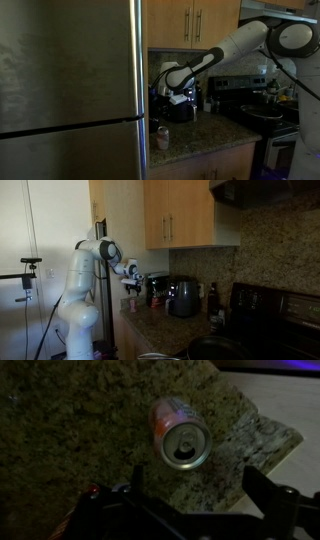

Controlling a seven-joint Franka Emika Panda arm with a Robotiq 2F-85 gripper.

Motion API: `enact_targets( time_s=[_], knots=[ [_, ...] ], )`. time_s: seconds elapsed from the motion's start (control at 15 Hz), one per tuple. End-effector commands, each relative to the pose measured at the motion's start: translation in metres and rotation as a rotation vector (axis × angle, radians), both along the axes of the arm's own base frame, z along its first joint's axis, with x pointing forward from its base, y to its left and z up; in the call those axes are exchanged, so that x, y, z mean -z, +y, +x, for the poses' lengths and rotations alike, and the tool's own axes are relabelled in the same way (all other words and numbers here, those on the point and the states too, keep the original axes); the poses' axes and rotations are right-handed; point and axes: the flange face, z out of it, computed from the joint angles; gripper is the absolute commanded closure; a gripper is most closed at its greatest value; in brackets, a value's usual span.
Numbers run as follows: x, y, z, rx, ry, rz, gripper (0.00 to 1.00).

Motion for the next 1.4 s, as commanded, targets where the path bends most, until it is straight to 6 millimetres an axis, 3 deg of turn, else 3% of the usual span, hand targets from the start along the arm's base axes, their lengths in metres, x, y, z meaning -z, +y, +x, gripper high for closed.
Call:
enact_targets(
  time_s=[0.0, 0.07, 0.27, 0.67, 1.0, 1.07, 1.13, 1.33],
  knots=[
    [0.001, -0.011, -0.009, -0.023, 0.100, -0.076, 0.00],
    [0.001, -0.004, -0.005, -0.013, 0.058, -0.046, 0.00],
    [0.003, -0.007, -0.009, -0.015, 0.087, -0.070, 0.00],
    [0.043, -0.001, -0.007, 0.004, 0.072, -0.058, 0.00],
    [0.057, 0.003, -0.008, 0.008, 0.085, -0.050, 0.00],
    [0.058, 0.003, -0.008, 0.004, 0.084, -0.057, 0.25],
    [0.058, 0.003, -0.009, 0.000, 0.085, -0.059, 0.26],
    [0.058, 0.003, -0.010, -0.001, 0.084, -0.062, 0.46]
  ],
)
